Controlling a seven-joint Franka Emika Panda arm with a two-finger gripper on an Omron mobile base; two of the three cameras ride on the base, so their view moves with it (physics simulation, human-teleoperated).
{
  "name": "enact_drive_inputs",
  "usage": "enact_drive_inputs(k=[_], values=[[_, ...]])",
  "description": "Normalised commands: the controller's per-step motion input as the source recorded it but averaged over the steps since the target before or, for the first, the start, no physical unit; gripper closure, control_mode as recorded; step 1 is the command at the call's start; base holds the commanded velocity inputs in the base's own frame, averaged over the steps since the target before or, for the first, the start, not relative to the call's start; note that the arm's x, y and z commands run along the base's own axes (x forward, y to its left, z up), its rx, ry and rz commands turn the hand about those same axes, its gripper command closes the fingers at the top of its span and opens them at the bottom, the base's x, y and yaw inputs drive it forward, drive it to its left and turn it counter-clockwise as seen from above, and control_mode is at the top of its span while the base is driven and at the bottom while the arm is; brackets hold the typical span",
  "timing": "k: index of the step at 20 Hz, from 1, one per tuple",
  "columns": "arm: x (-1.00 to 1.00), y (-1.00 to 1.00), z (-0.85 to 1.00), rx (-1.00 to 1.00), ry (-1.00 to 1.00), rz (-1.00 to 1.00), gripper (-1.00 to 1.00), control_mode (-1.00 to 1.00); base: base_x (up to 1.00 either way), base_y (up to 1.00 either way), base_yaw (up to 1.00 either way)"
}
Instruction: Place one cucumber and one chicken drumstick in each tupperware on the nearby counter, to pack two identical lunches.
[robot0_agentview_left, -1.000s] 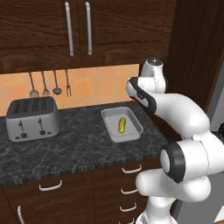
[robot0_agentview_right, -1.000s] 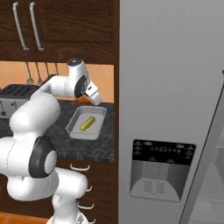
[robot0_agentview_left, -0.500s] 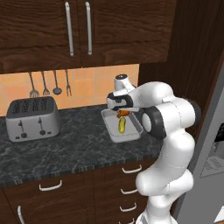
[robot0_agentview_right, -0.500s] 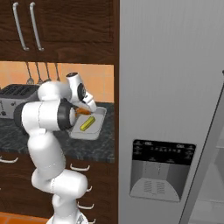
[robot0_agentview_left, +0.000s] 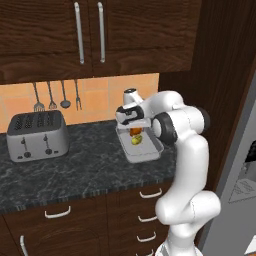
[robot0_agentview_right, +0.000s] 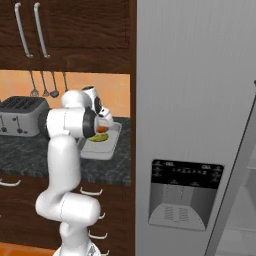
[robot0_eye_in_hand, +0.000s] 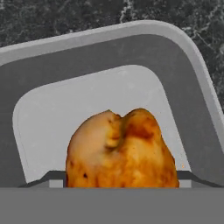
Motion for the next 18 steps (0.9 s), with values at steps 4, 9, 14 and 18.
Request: enact_drive_inputs(k=[4,9,14,18], values=[[0.0,0.33,-0.01,0.0,0.0,0.11,1.0,-1.0,0.0,0.0,0.0],[-0.09,0.0,-0.39,0.0,0.01,0.11,1.0,-1.0,0.0,0.0,0.0],[0.0,-0.11,-0.18,0.0,0.0,0.05,-1.0,-1.0,0.0,0.0,0.0],[-0.17,0.0,0.09,0.0,-0.04,0.0,-1.0,-1.0,0.0,0.0,0.0]])
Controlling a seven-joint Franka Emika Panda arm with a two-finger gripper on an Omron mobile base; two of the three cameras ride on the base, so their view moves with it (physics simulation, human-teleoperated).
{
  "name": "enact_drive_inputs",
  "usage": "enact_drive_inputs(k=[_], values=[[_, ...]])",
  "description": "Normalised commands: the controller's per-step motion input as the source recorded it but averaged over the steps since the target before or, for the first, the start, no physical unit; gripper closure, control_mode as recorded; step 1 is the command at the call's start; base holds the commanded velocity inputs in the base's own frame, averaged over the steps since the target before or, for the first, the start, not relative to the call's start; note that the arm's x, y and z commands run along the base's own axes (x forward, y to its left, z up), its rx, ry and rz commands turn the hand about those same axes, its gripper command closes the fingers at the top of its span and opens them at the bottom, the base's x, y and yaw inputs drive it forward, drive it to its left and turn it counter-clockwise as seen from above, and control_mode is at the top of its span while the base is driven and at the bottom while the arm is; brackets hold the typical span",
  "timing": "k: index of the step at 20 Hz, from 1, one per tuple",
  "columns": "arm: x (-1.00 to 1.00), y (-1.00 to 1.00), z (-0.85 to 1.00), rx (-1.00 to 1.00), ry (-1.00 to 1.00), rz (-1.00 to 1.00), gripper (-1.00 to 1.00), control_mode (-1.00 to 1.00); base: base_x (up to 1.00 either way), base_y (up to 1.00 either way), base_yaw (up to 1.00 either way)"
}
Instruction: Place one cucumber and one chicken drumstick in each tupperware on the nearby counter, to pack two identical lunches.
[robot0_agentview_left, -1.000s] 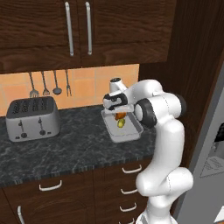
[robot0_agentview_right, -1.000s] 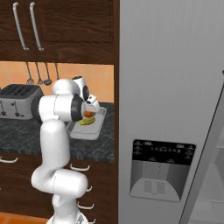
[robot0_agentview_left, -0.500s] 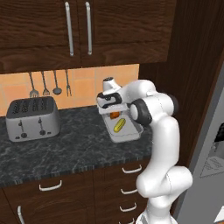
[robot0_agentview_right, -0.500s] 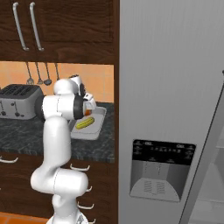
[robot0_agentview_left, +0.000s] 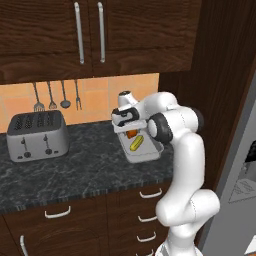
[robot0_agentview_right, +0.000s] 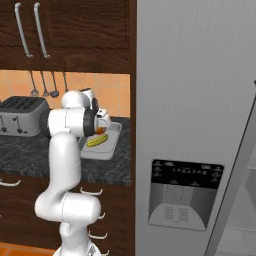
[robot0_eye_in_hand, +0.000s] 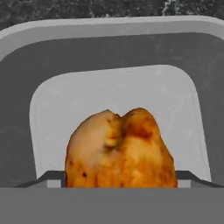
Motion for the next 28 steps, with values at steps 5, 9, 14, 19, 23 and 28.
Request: enact_drive_inputs(k=[5,9,14,19,23,28], values=[[-0.61,0.0,0.44,0.01,-0.14,0.0,-1.0,-1.0,0.0,0.0,0.0],[-1.0,0.0,0.37,0.0,-0.3,0.0,-1.0,-1.0,0.0,0.0,0.0],[-1.0,-0.22,0.67,0.06,-0.42,0.0,-1.0,-1.0,0.0,0.0,0.0],[-1.0,-0.26,0.88,0.05,-0.49,0.0,-1.0,-1.0,0.0,0.0,0.0],[-1.0,-0.1,1.0,0.13,-0.32,-0.03,-1.0,-1.0,0.0,0.0,0.0],[-1.0,-0.01,1.0,0.21,-0.08,-0.04,-1.0,-1.0,0.0,0.0,0.0]])
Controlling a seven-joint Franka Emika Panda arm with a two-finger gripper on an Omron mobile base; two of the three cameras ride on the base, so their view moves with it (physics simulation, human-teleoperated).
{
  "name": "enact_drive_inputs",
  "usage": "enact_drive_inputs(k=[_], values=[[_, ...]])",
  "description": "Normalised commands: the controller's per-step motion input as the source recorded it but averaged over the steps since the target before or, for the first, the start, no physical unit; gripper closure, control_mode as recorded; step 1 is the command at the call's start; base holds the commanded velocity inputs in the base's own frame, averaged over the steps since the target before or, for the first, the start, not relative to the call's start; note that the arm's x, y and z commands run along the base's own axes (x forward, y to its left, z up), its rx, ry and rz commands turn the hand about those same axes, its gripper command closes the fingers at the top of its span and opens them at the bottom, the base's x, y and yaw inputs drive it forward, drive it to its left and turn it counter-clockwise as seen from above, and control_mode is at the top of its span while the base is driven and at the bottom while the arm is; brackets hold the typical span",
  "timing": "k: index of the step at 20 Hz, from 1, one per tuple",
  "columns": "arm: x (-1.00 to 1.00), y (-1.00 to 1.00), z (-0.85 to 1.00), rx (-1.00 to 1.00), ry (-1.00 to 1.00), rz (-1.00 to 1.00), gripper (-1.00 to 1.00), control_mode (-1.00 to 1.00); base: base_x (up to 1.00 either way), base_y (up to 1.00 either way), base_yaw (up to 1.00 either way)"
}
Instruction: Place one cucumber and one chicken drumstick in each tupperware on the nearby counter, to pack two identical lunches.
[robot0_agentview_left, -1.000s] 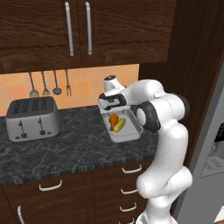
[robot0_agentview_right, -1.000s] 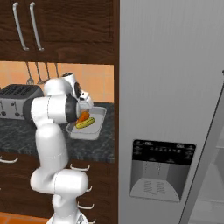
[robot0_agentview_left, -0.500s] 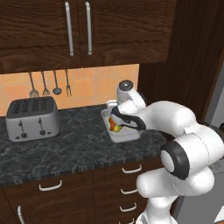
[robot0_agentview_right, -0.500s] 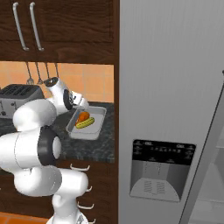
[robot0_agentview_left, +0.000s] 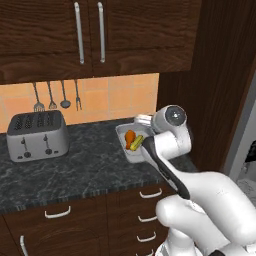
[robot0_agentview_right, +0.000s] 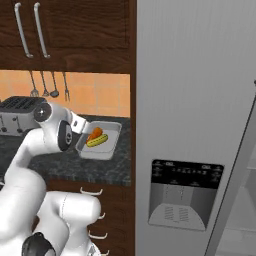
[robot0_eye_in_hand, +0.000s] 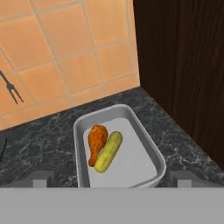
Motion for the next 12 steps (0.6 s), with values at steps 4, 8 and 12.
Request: enact_drive_inputs(k=[4,8,12], values=[[-1.0,0.03,1.0,0.22,0.14,0.0,-1.0,-1.0,0.0,0.0,0.0],[-1.0,-0.01,0.76,0.11,0.21,-0.02,-1.0,-1.0,0.0,0.0,0.0],[-0.5,-0.1,0.14,0.04,0.14,-0.08,-1.0,1.0,-0.5,-0.16,-0.19]])
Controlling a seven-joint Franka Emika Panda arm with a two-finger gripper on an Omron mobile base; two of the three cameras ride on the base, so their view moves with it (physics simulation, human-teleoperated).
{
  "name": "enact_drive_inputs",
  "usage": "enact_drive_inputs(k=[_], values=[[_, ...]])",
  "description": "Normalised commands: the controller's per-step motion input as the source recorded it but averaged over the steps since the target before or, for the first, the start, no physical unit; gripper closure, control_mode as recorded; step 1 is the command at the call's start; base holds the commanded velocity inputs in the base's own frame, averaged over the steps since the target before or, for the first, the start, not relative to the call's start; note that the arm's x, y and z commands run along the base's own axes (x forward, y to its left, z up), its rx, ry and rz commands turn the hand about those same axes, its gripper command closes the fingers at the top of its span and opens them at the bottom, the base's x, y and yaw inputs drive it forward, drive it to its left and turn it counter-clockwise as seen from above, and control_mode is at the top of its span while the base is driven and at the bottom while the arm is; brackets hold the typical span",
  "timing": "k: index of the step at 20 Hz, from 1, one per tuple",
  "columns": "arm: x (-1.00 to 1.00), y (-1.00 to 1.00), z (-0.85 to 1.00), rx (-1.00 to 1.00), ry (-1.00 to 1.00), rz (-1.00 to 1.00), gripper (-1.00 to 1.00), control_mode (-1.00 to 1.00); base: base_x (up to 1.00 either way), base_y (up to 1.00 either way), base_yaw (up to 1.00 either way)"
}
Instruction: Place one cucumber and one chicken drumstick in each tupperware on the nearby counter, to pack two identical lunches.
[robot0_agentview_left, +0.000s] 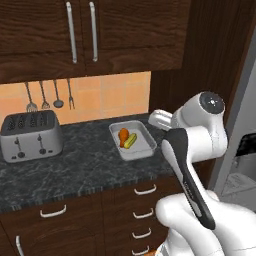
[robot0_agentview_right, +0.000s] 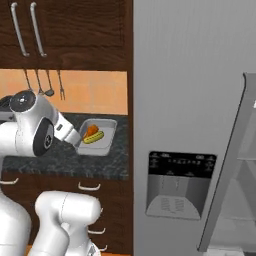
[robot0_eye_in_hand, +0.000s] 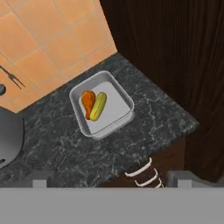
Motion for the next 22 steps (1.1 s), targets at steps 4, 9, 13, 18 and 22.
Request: enact_drive_inputs(k=[4,9,13,18,22], values=[[0.0,0.0,0.0,0.0,0.0,0.0,-1.0,1.0,-1.0,-0.74,-0.45],[0.0,0.0,0.0,0.0,0.0,0.0,-1.0,1.0,-0.52,-1.0,-0.3],[0.0,0.0,0.0,0.0,0.0,0.0,-1.0,1.0,0.23,-1.0,-0.05],[0.0,0.0,0.0,0.0,0.0,0.0,-1.0,1.0,0.34,-1.0,0.04],[0.0,0.0,0.0,0.0,0.0,0.0,-1.0,1.0,0.71,-0.98,0.08]])
